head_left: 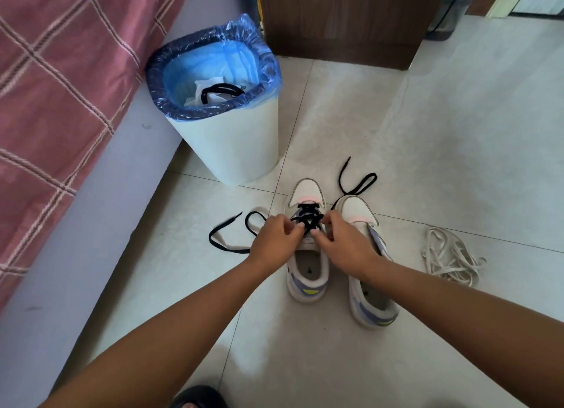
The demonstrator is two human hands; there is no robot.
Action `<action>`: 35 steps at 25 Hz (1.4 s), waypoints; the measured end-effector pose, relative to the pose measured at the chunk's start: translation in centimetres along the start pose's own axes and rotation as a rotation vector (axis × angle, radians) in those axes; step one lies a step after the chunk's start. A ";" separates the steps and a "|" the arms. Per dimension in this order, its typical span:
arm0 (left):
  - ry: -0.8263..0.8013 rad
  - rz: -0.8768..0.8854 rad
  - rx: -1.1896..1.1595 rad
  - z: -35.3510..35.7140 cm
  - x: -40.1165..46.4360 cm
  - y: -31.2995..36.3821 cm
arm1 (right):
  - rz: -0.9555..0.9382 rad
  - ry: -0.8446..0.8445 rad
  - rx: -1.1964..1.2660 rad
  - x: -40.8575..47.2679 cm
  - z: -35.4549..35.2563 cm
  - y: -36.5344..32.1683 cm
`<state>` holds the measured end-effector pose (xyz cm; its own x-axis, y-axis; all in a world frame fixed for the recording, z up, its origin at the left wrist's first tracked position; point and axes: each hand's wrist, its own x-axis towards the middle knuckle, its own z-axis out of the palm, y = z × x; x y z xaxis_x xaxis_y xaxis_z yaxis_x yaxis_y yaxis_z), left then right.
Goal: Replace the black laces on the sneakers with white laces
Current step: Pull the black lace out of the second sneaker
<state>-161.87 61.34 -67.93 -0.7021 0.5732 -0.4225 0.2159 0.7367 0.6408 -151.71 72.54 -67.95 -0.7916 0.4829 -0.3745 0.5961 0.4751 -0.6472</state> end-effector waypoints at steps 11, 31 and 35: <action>-0.148 0.183 0.391 -1.3 2.2 1.9 | 0.229 -0.092 0.248 2.4 -0.7 -1.1; -0.157 0.460 0.574 -1.5 3.1 0.2 | 0.152 -0.185 -0.066 2.5 -0.7 -1.7; -0.132 -0.016 0.221 -0.5 2.6 0.6 | 0.170 -0.153 -0.041 2.6 -0.4 -1.7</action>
<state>-163.87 63.06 -68.37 -0.6149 0.5923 -0.5207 0.3586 0.7980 0.4843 -154.74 73.27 -67.52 -0.6888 0.4427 -0.5740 0.7249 0.4277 -0.5400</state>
